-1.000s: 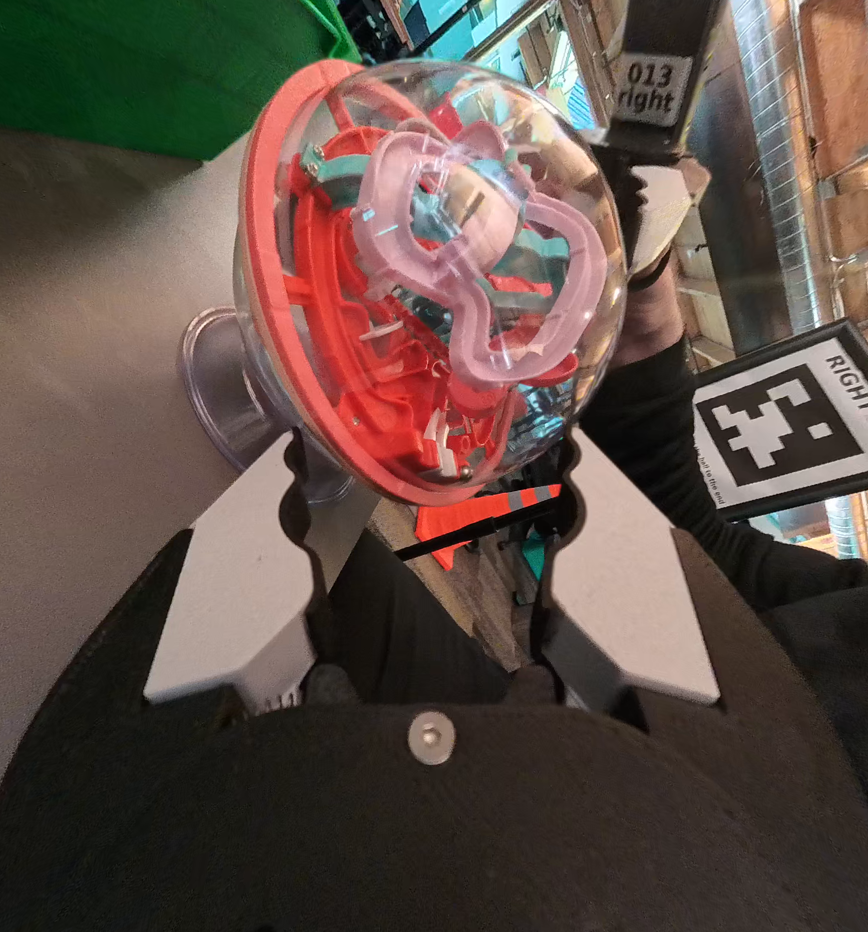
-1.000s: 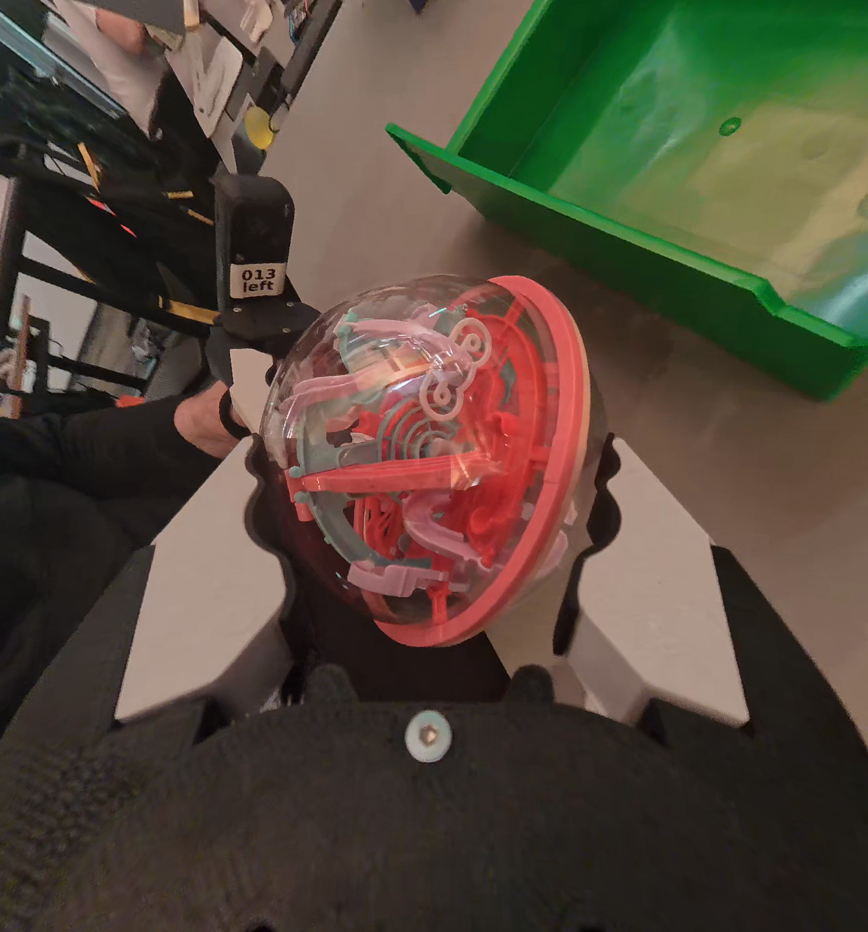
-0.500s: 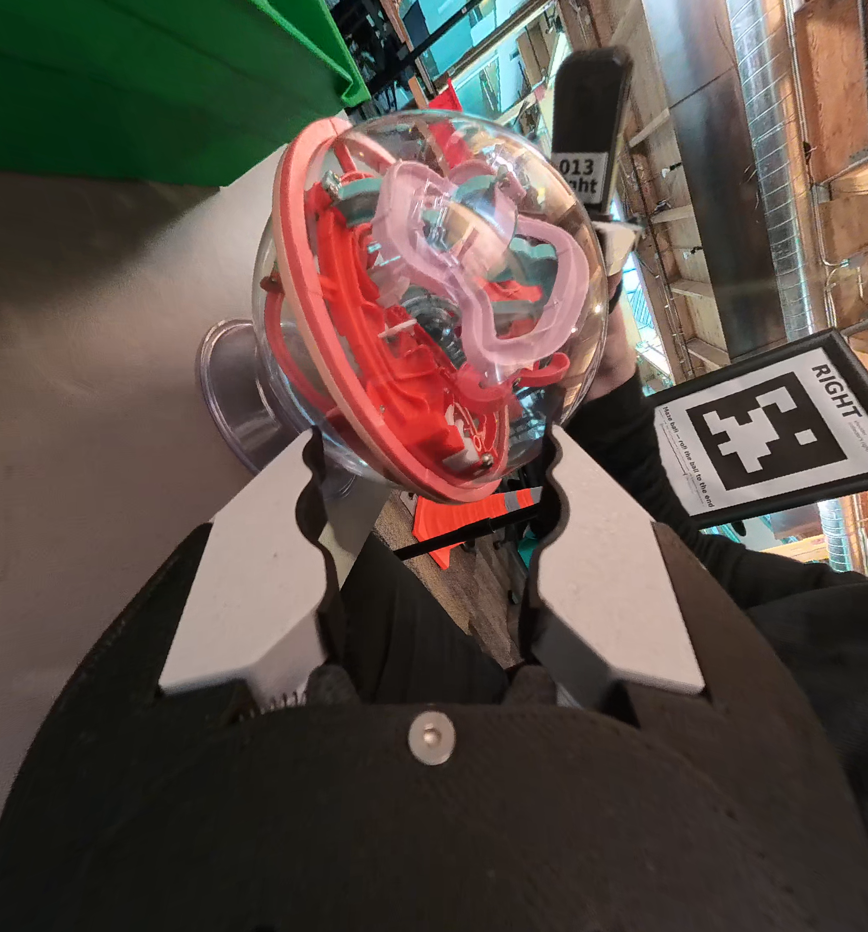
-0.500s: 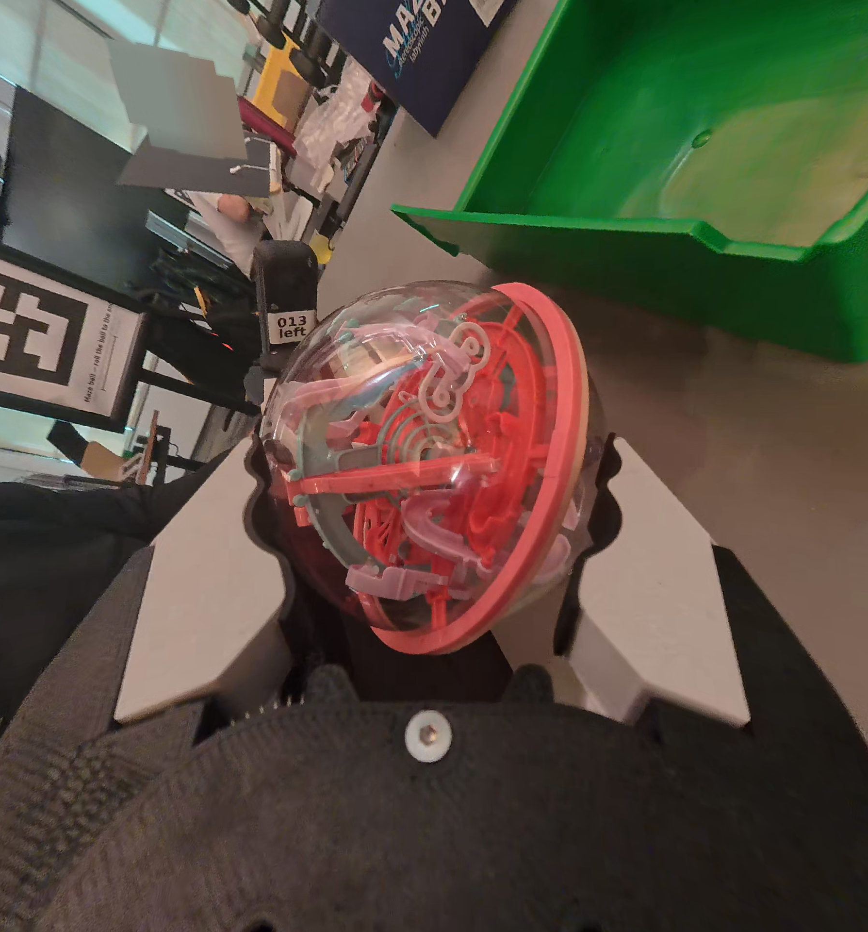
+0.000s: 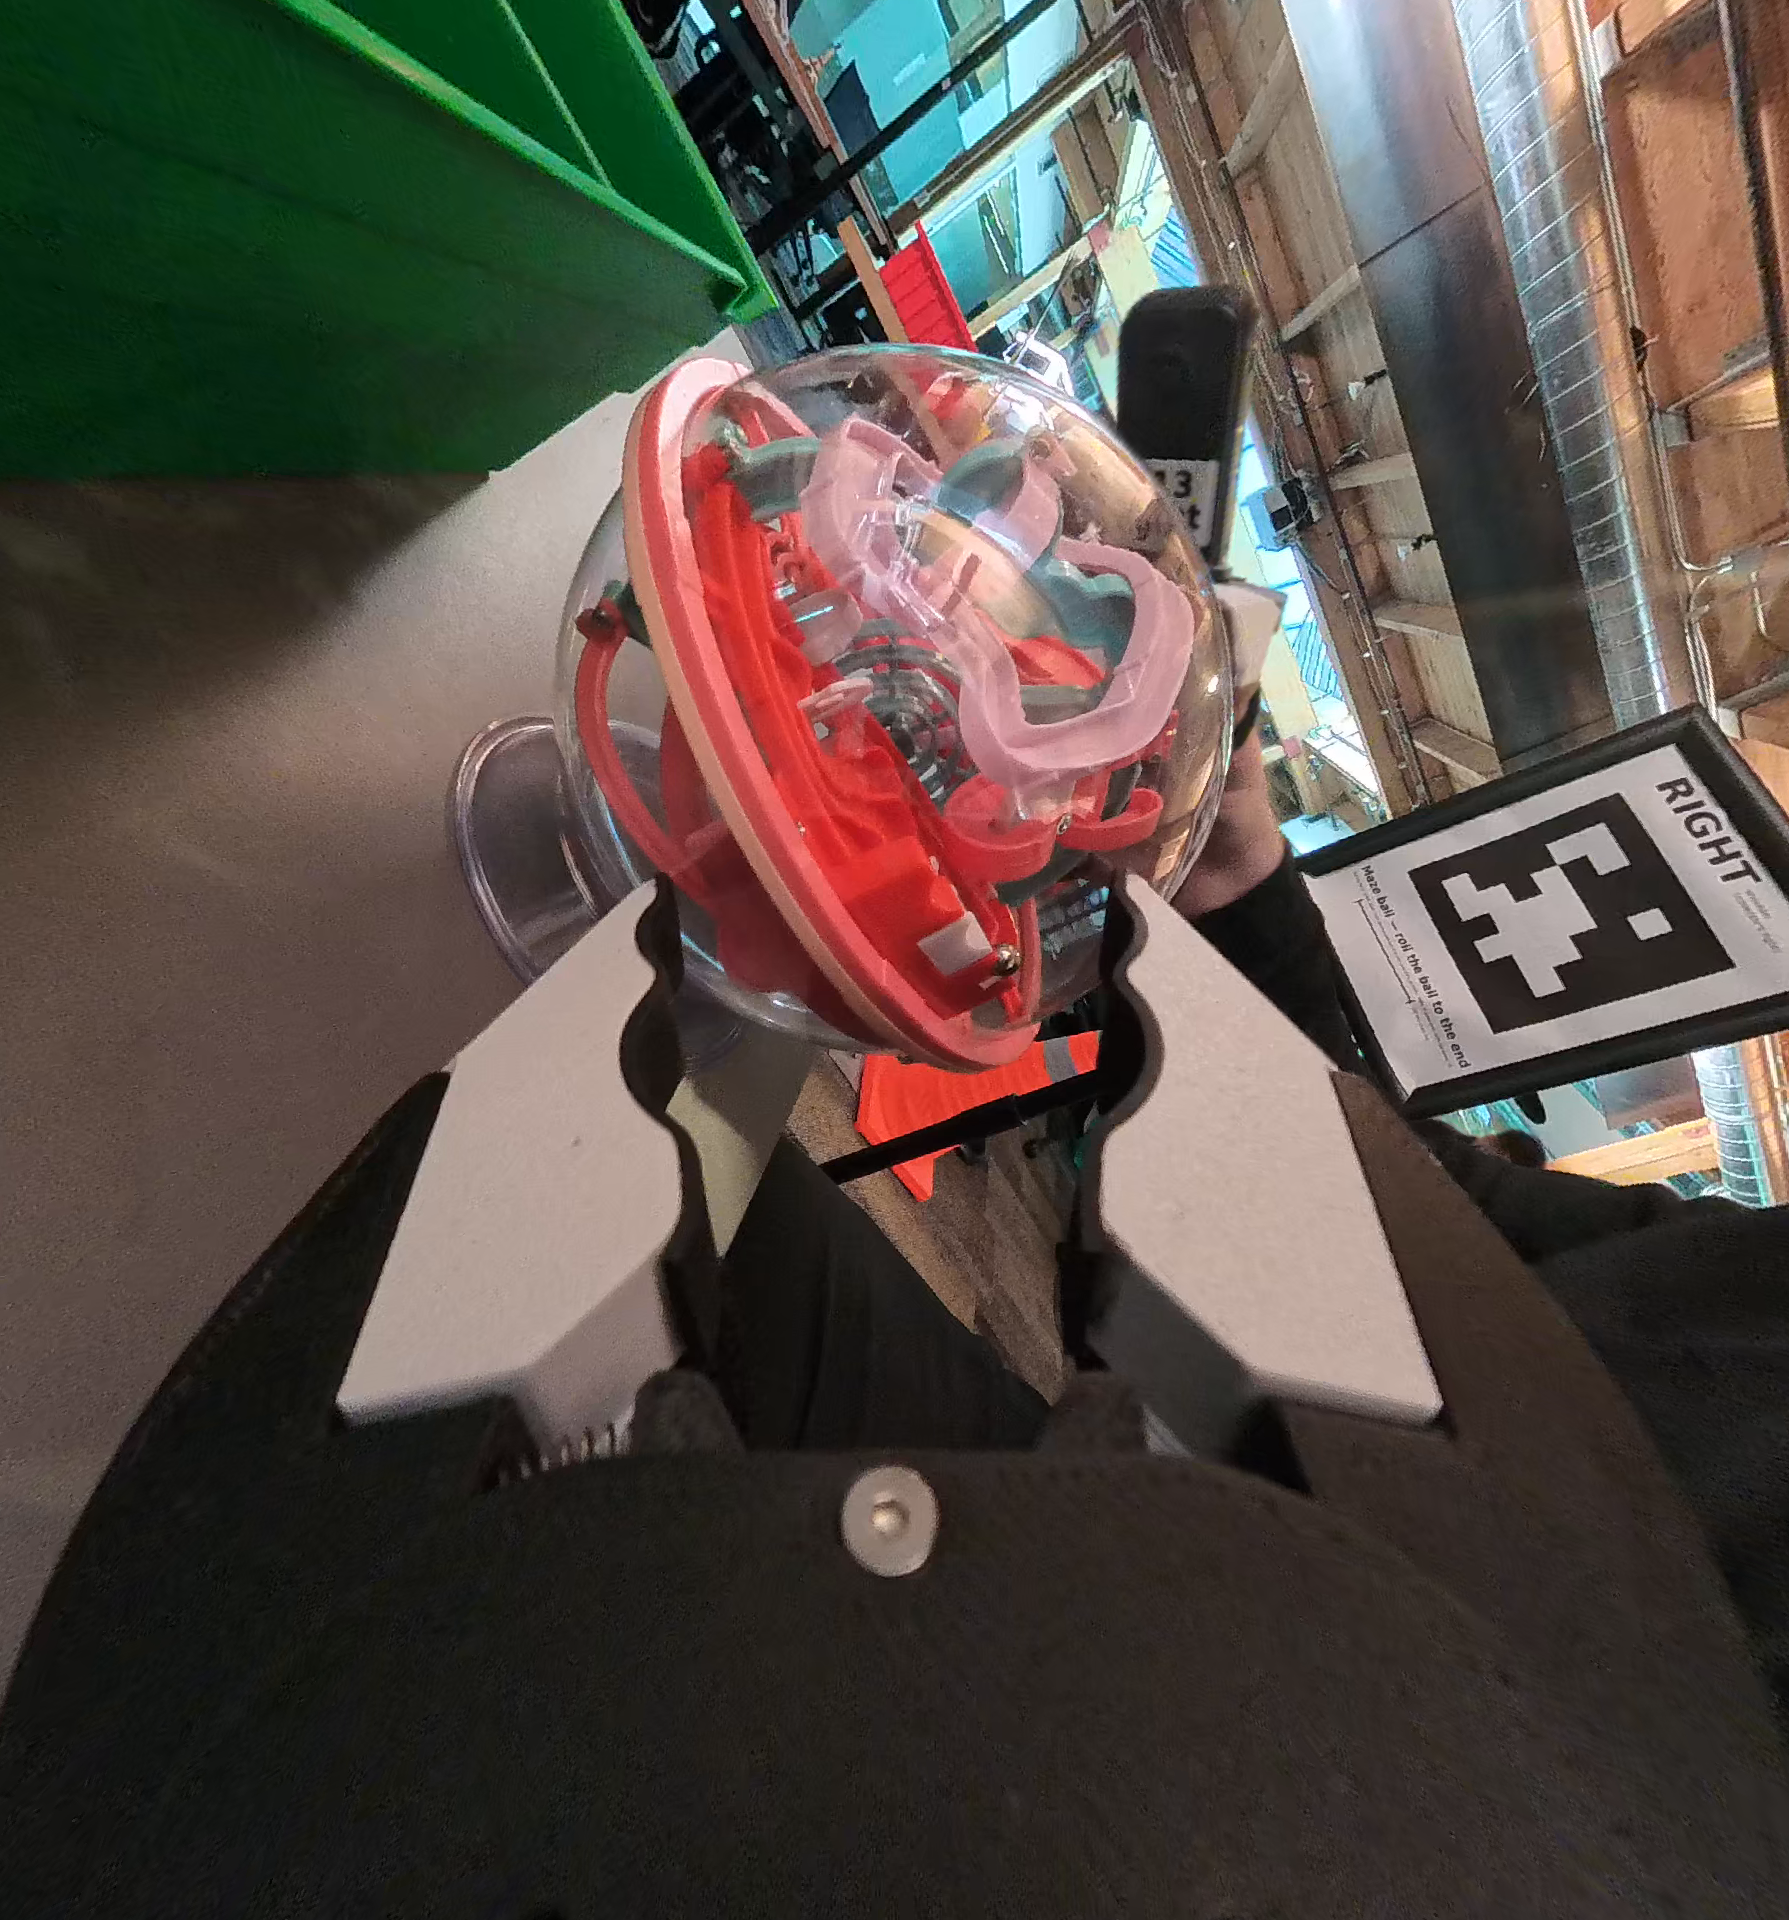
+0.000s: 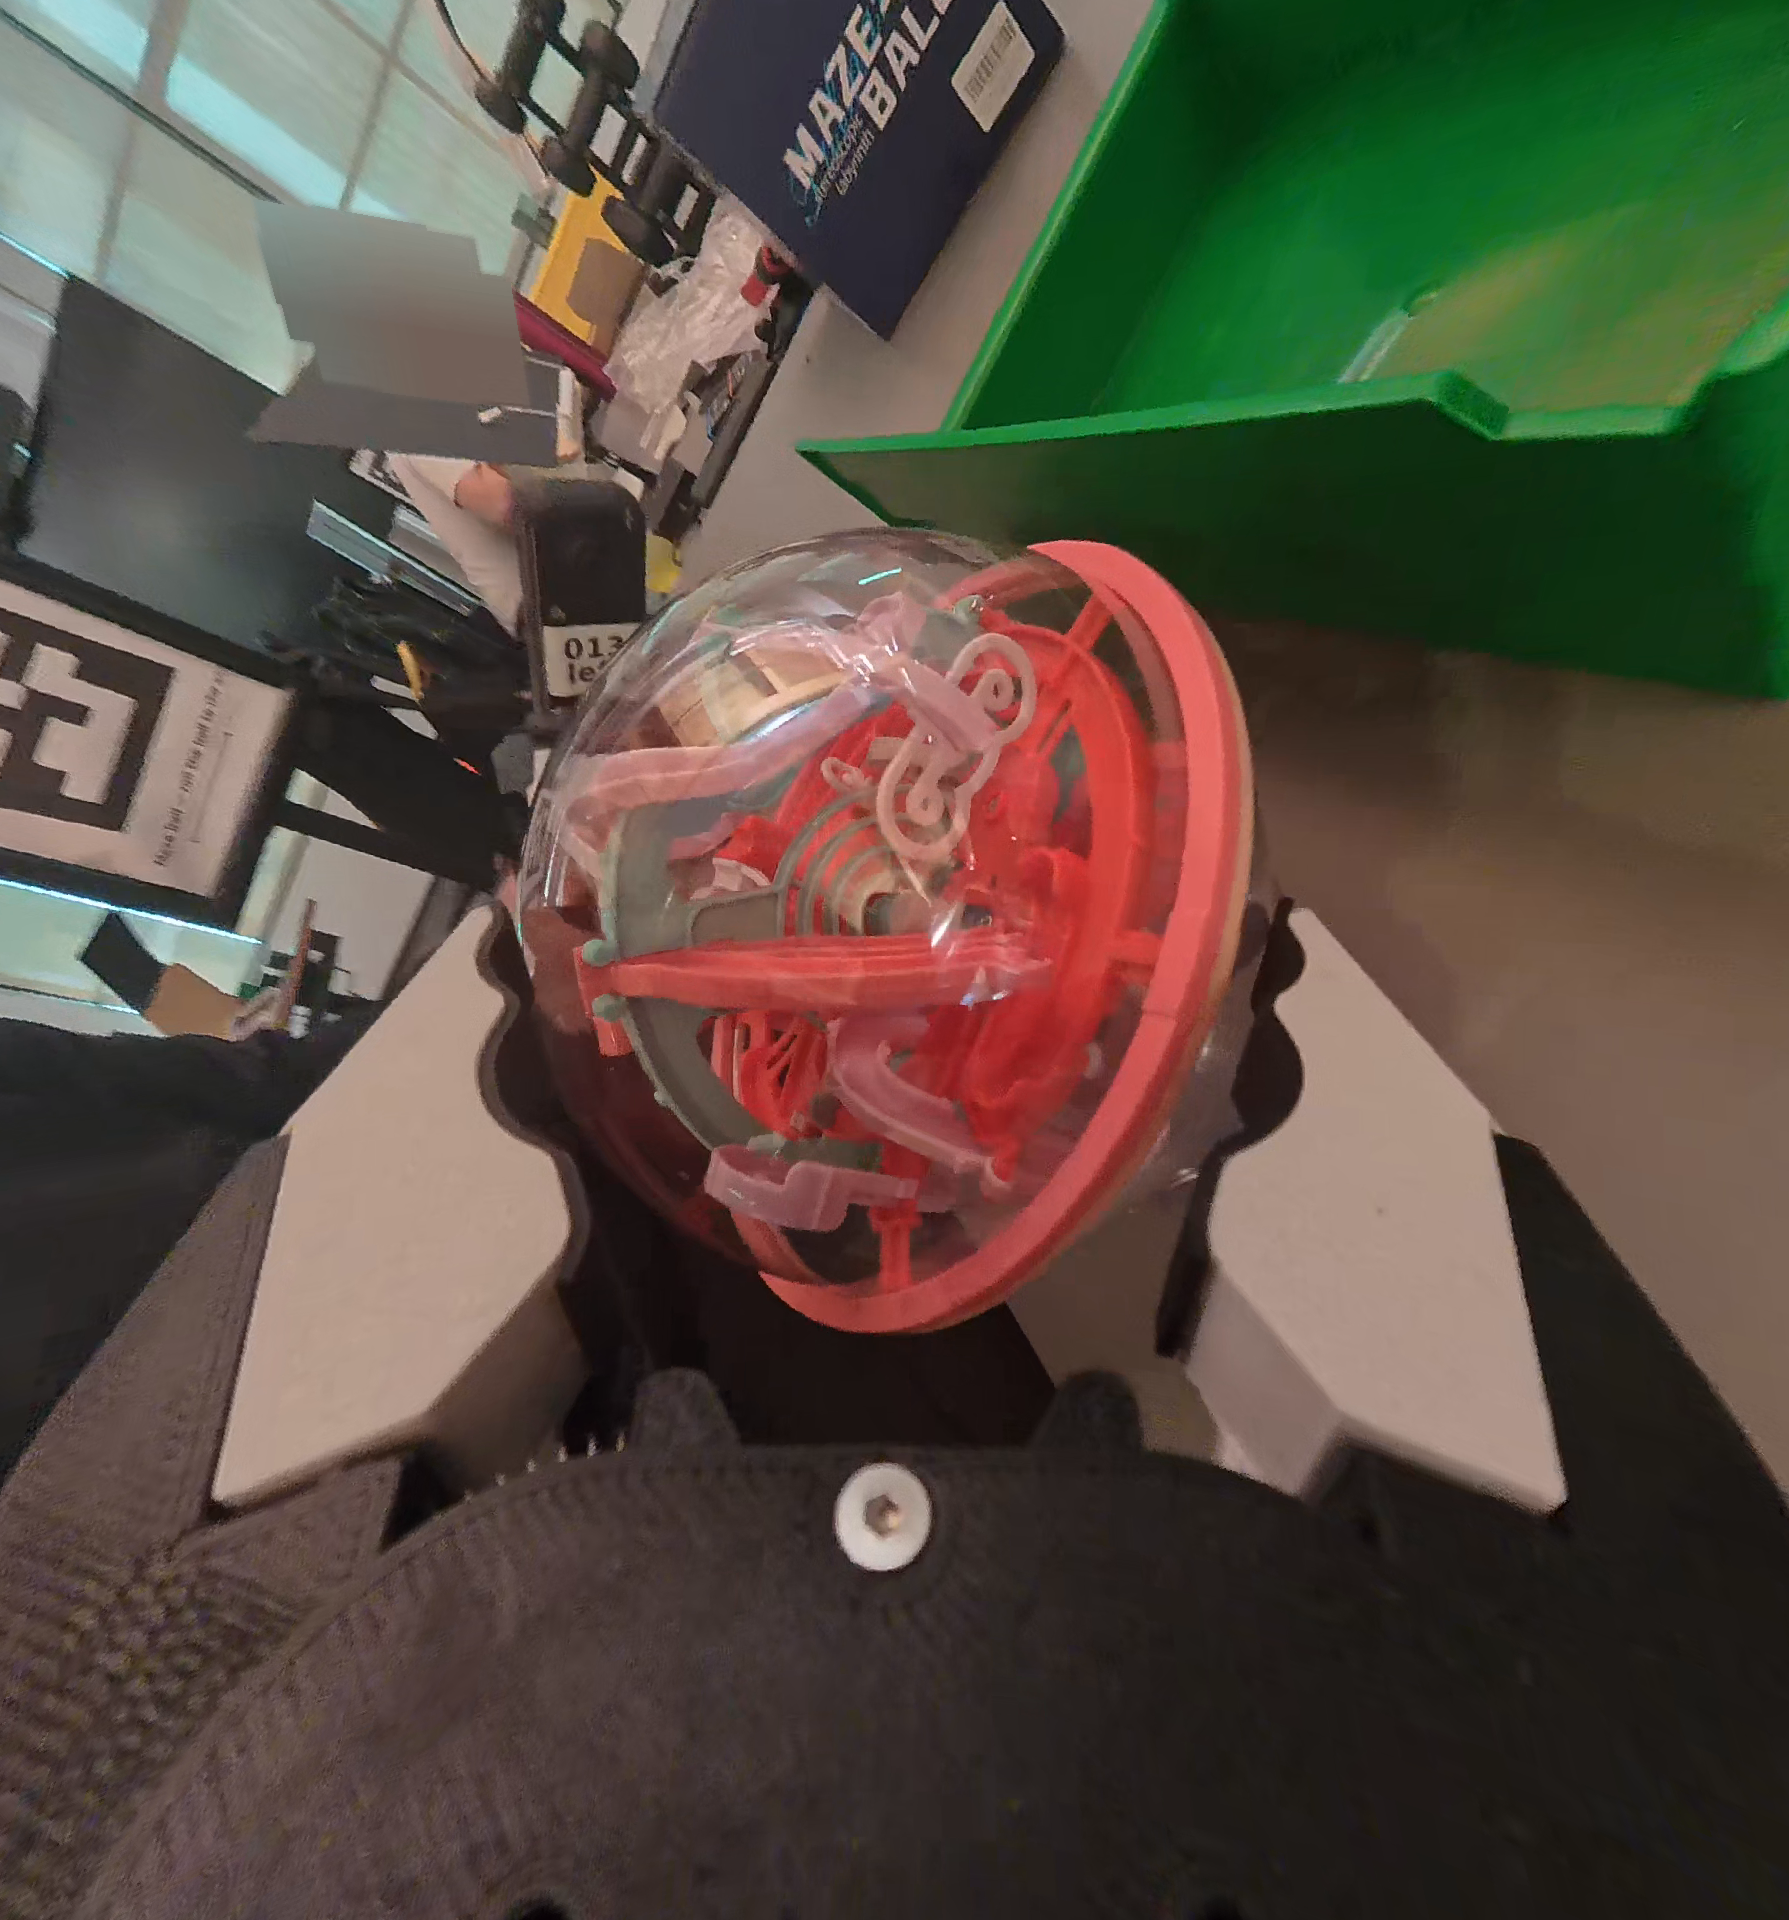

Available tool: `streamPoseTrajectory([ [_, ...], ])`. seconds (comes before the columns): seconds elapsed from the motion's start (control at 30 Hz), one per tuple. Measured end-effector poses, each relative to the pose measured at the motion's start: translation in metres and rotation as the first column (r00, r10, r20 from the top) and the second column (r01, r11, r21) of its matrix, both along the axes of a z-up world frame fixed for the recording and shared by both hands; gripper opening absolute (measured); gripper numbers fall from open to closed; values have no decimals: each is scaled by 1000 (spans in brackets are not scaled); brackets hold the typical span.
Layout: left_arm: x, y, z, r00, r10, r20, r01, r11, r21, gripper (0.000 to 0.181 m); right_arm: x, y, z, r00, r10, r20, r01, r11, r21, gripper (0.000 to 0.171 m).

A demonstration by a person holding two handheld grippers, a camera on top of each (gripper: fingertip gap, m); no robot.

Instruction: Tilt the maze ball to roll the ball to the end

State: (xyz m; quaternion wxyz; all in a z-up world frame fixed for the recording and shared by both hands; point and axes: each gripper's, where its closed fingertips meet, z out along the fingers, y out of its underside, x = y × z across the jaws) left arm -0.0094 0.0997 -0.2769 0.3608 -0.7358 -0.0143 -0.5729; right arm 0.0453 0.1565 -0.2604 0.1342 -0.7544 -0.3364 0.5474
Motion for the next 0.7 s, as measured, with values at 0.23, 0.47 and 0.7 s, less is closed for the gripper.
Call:
streamPoseTrajectory([
  [0.23,-7,-3,0,1000,10,23,-10,1000,-4,75,6,2,11,987,45,153,-82,966,244,129],
  [0.47,0,-2,-1,999,27,33,-26,999,-34,76,4,1,11,989,59,138,-92,966,243,127],
  [0.7,-2,1,3,999,33,1,-33,999,-31,75,6,3,9,997,15,76,-31,978,205,128],
])
